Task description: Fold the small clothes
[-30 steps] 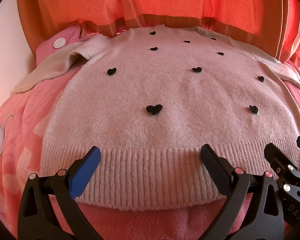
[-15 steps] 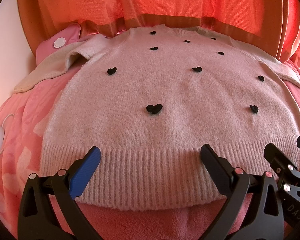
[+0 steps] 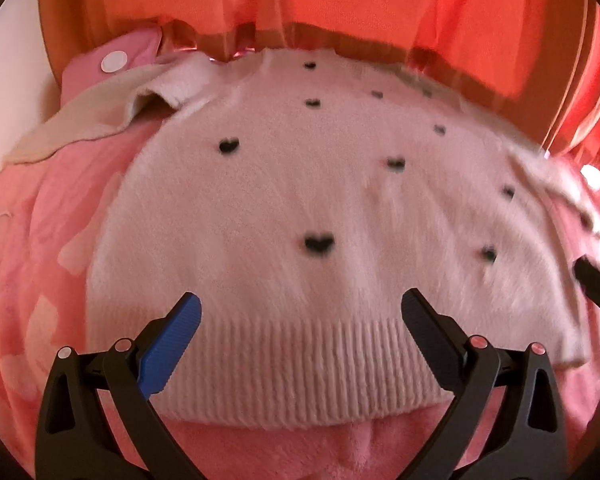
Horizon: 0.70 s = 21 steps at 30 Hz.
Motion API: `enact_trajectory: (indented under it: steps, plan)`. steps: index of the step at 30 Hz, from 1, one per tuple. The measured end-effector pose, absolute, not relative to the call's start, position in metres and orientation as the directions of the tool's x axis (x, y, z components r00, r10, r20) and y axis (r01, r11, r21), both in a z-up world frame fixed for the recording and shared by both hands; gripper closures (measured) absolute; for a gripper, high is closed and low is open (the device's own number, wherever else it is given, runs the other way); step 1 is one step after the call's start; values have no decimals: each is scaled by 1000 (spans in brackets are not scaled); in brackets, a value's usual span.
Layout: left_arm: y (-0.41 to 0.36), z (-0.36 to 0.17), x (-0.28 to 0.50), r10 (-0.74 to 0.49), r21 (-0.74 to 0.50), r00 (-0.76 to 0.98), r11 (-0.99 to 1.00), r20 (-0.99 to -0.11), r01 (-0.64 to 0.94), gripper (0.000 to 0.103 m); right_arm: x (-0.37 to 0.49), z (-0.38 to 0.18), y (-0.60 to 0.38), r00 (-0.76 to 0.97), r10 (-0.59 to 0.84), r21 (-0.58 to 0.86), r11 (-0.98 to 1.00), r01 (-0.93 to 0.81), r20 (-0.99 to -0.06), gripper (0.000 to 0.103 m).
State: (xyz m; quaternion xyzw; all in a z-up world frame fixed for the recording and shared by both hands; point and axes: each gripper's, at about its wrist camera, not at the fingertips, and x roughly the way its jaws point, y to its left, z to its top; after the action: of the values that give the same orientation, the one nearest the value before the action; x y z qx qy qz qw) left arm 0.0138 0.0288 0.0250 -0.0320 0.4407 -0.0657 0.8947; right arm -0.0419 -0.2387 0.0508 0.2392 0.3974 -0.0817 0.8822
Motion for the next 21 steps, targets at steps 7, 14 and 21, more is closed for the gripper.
enact_trajectory:
  steps: [7,14,21]
  plan:
    - [36,56,69,-164,-165,633,985,-756,58,5,-26,22,-439,652,-122,460,611,644,-749,21]
    - [25,31,110,-133,-172,629,985,-766,-2,5,-30,-34,-562,677,-180,619,292,730,-713,32]
    - [41,9,121,-122,-159,582,987,-804,-12,6,37,29,-546,709,-269,573,438,692,-651,92]
